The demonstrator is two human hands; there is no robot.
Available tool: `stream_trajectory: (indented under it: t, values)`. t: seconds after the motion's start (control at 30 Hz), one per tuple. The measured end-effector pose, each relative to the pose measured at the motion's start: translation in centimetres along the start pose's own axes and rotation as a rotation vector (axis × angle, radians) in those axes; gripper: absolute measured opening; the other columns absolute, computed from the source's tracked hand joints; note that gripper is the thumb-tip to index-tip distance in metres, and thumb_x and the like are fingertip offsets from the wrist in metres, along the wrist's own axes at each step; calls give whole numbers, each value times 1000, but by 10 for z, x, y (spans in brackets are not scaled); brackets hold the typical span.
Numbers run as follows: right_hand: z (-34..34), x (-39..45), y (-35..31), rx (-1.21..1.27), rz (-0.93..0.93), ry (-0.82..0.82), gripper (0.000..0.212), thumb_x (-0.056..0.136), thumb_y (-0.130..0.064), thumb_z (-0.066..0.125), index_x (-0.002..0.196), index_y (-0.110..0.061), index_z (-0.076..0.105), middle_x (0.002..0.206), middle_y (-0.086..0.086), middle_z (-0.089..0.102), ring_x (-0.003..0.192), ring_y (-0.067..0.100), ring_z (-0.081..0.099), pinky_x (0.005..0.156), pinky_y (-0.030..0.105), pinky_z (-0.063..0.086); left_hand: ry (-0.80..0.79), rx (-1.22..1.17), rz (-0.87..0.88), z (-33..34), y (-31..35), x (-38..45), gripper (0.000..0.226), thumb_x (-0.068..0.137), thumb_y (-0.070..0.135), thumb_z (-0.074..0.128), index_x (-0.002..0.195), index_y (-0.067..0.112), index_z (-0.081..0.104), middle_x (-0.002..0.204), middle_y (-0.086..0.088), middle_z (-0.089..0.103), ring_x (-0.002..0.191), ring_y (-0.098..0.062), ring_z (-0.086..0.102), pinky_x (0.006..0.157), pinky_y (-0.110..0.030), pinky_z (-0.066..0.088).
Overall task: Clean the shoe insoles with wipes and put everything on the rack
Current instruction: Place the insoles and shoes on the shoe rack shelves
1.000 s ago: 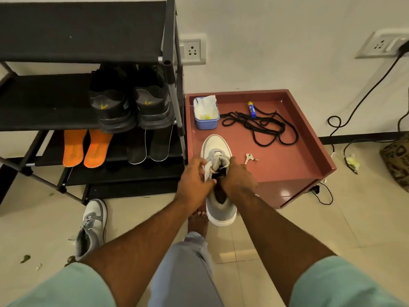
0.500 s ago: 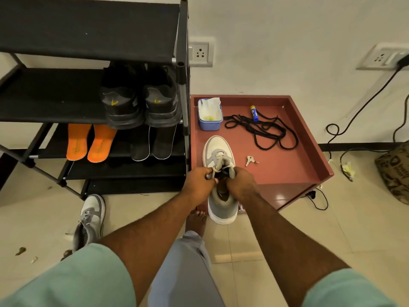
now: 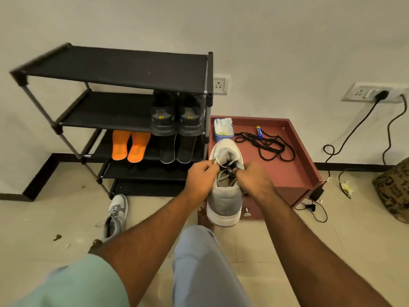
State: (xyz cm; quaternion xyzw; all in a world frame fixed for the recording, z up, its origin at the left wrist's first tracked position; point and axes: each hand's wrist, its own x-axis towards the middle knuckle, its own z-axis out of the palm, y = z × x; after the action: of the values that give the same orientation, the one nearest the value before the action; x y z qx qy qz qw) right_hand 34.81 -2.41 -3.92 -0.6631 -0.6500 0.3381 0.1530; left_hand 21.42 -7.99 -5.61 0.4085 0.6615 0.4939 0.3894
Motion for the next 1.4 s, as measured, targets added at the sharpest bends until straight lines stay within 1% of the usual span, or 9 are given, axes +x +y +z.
stream_trajectory:
  t: [0.23,0.37,0.53,0.63,0.73,0.87,1.13,1.27,1.4]
  values:
    - [38,-71,-88,59,-147,-157,23,76,-28,58,90,-11,65,83,10,67,72,31,66,62,45,59,211,1,42,-110,15,-60,40,89,7,54,53,18,44,51,9,44,54,-6,38,53,-22,34]
    - [78,-93,-129,165,-153,-298,20,81,-30,59,92,-14,65,90,12,67,80,32,66,56,48,59,355,42,59,-171,6,-77,32,89,9,55,58,8,51,60,-6,49,60,-13,43,59,-30,38]
    - [117,-88,-185,126,-251,-292,21,86,-35,53,92,-19,65,89,6,66,80,26,64,60,43,60,427,65,56,-225,2,-66,24,92,21,62,72,23,75,65,7,69,64,-8,64,61,-24,52]
    - [134,-63,-217,64,-271,-226,26,88,-38,50,100,-20,65,93,4,66,82,25,63,66,38,59,454,130,69,-249,4,-36,18,92,31,65,88,20,79,73,6,72,71,-8,67,63,-19,51]
    - [153,-21,-247,-13,-282,-126,31,90,-40,47,108,-19,63,102,5,65,88,26,61,68,30,48,437,123,63,-267,3,11,24,94,34,65,82,19,78,64,10,68,60,0,62,53,-12,43]
    - [174,39,-279,-31,-255,-57,30,93,-35,46,112,-18,62,108,7,64,95,28,59,70,30,42,360,82,23,-283,-5,85,24,99,32,57,92,21,77,81,3,74,79,-13,69,73,-29,55]
    - [217,143,-338,59,-151,-12,28,90,-29,47,112,-16,61,119,14,61,105,35,60,89,40,52,340,-49,-1,-302,-33,216,32,102,30,48,125,17,67,113,-3,71,108,-20,64,100,-45,50]
    - [230,172,-349,48,-204,6,22,96,-27,42,111,-19,56,128,11,56,116,31,54,92,34,44,310,-38,10,-309,-40,252,28,102,25,48,116,15,70,106,-6,71,105,-24,65,98,-46,51]
    - [240,195,-354,80,-213,0,33,98,-33,43,119,-13,58,130,12,56,117,31,53,90,32,42,291,-17,-14,-309,-41,279,26,103,24,49,115,13,69,108,-7,71,103,-22,66,97,-44,53]
